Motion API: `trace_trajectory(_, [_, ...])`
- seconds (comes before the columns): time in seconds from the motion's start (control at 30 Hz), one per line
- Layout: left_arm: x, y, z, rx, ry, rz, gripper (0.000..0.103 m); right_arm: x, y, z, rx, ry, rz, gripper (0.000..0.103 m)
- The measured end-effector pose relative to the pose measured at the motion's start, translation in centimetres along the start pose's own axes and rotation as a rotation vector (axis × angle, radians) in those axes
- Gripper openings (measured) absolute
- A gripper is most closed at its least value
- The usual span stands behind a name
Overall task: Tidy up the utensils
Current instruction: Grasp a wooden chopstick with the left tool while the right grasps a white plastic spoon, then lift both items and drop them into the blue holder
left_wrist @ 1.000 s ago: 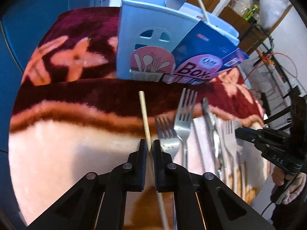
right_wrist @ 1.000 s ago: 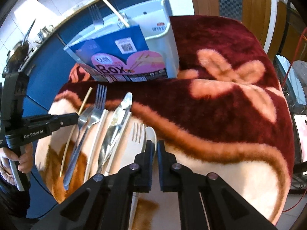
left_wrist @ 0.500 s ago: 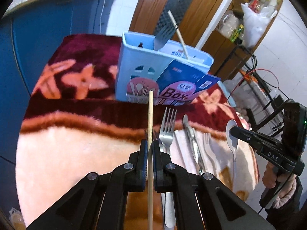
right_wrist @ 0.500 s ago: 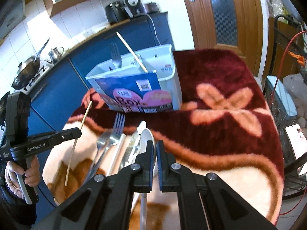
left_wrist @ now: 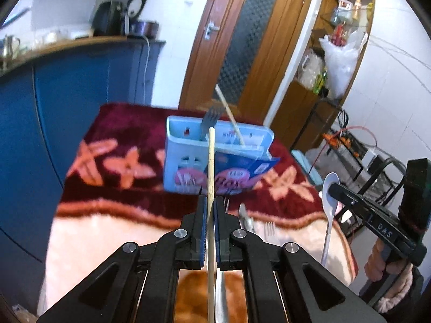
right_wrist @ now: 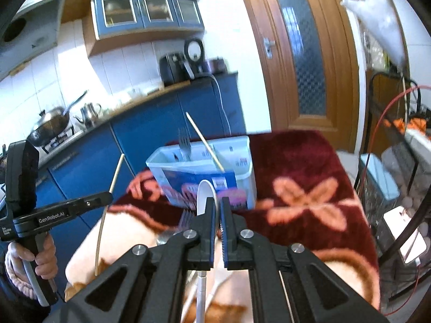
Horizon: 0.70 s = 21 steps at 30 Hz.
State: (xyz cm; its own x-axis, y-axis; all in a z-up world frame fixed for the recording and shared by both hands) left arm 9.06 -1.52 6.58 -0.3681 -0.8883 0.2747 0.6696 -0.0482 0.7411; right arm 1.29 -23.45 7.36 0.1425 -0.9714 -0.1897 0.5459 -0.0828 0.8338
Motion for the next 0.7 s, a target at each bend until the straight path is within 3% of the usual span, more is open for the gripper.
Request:
trace_trajectory(0.47, [2.5,4.3,3.4,0.246,0.035,-0.076,0.005,-1.8,3.9,1.9,0.179,-0.026,0.041,0.005])
trace_trajectory(0.7, [1.8,6.3,1.5,0.287,0.041,-0.058,0.005,-0.6,5.8,0.5,0.200,-0.022,0.010,0.005])
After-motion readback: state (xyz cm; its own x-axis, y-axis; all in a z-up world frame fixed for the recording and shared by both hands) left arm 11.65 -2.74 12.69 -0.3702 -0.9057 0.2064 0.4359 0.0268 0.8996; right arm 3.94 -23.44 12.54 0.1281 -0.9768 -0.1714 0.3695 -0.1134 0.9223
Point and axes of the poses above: each gripper's, at about its wrist camera, not at the fingertips, and z roughly against the way its jaws point, x to its right, y to its top, the point moved 4 cm from there along -z, roughly the way its jaws point, and after that the axes turned 3 degrees about -x, right-handed, at the moved point
